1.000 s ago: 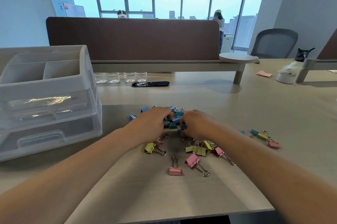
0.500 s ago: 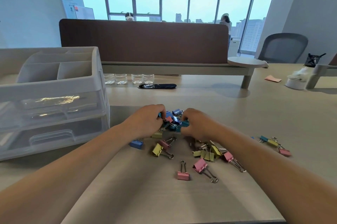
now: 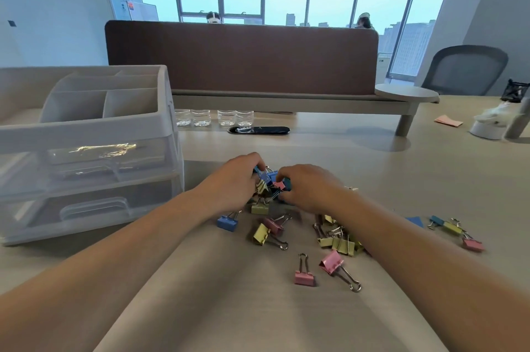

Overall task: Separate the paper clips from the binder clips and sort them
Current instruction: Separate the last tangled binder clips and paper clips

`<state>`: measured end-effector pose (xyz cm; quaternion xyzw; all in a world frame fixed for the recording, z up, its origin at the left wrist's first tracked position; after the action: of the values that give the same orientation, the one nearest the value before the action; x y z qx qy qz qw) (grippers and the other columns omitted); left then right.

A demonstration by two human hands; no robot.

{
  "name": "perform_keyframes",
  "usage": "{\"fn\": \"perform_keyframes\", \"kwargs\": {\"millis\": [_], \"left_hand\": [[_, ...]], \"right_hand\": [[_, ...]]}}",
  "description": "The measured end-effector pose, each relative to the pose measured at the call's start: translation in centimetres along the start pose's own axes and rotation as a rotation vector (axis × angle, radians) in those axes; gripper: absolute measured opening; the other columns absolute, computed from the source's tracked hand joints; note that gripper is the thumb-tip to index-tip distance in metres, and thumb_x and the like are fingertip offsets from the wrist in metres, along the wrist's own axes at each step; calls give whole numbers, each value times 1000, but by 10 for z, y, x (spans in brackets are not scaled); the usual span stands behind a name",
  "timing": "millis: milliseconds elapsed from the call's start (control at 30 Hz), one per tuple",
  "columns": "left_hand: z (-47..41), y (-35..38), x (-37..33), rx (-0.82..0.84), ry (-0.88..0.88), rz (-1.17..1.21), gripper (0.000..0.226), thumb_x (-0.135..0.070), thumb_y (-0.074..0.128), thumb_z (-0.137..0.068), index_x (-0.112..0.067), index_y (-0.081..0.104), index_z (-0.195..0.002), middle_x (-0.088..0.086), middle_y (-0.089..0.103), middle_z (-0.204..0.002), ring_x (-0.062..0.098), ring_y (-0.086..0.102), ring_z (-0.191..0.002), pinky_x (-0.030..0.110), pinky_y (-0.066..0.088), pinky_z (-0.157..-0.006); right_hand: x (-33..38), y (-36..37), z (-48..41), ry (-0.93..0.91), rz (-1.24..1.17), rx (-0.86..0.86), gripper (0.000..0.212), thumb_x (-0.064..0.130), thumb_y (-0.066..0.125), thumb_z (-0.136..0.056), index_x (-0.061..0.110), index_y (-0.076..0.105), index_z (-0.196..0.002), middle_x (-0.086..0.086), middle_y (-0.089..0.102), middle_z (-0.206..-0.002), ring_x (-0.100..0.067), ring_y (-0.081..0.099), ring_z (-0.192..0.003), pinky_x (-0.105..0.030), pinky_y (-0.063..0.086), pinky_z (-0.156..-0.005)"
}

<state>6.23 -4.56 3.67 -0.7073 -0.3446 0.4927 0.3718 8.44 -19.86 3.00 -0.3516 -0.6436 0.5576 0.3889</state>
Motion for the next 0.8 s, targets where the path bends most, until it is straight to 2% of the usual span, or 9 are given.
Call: {"fn": "perform_keyframes", "kwargs": {"millis": [100,167,233,300,367,533,600,700,800], "left_hand": [[3,-3,2,27,-33,21,33,-17,43,-103,-20,42,-135,5,59,-122,13,58,-89,25,48,-72],[5,-2,-1,55,-26,-7,36,-19,45,-102,-19,40,-138,6,59,-126,16,58,-96,29,50,-80],[7,-5,3,55,-23,-18,27,-20,47,-102,-20,46,-129,4,59,-122,14,57,-95,31,50,-81],[10,-8,5,53,-25,-11,13,-20,47,-101,-23,49,-113,1,59,-109,12,56,-85,30,49,-73],[12,-12,5,46,-24,-8,9,-18,48,-101,-26,45,-103,-1,56,-98,11,53,-75,29,46,-64],[22,-24,0,57,-23,-1,10,-14,45,-101,-24,43,-103,0,57,-95,9,52,-72,24,42,-58],[26,-33,-3,46,-24,28,7,-16,44,-102,-22,45,-104,2,60,-97,9,56,-75,26,48,-61],[33,-54,-6,8,-30,59,3,-22,44,-102,-22,47,-102,3,63,-93,17,62,-79,39,56,-72],[39,-80,-10,-30,-25,5,5,-27,44,-102,-23,46,-100,1,64,-91,17,60,-80,34,53,-69]], "right_hand": [[8,4,-8,-29,116,19,33,33,62,-93,28,57,-126,0,62,-111,-19,59,-94,-32,48,-75],[9,6,-8,-33,154,3,28,31,61,-94,28,60,-122,0,61,-104,-19,59,-88,-32,50,-73],[13,8,-10,-46,182,-20,26,25,58,-94,28,62,-120,0,59,-97,-19,59,-83,-35,53,-73],[14,7,-9,-56,187,-39,25,23,57,-94,27,62,-118,1,57,-94,-19,59,-81,-34,53,-73],[14,2,-8,-50,171,-49,22,25,55,-95,26,61,-117,1,55,-95,-19,57,-83,-32,48,-70],[14,-17,-1,17,59,-66,23,34,56,-96,22,58,-115,-1,63,-105,-18,57,-90,-32,51,-79],[18,-25,2,34,-31,-48,24,37,58,-95,21,59,-112,-1,63,-103,-16,57,-88,-30,51,-78],[29,-44,3,17,-116,-47,21,38,61,-94,20,60,-105,1,60,-97,-14,56,-84,-26,46,-73],[47,-72,3,-13,-171,-79,18,36,63,-92,19,60,-96,1,60,-91,-14,56,-80,-27,50,-74]]}}
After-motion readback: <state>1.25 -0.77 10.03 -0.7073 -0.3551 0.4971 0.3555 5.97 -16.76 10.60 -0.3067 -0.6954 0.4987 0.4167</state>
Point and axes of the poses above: each hand's wrist, its own z-axis away from the middle knuckle, its own y-axis out of the palm, x = y × z, the point moved 4 cm from there along -z, towards the middle knuckle
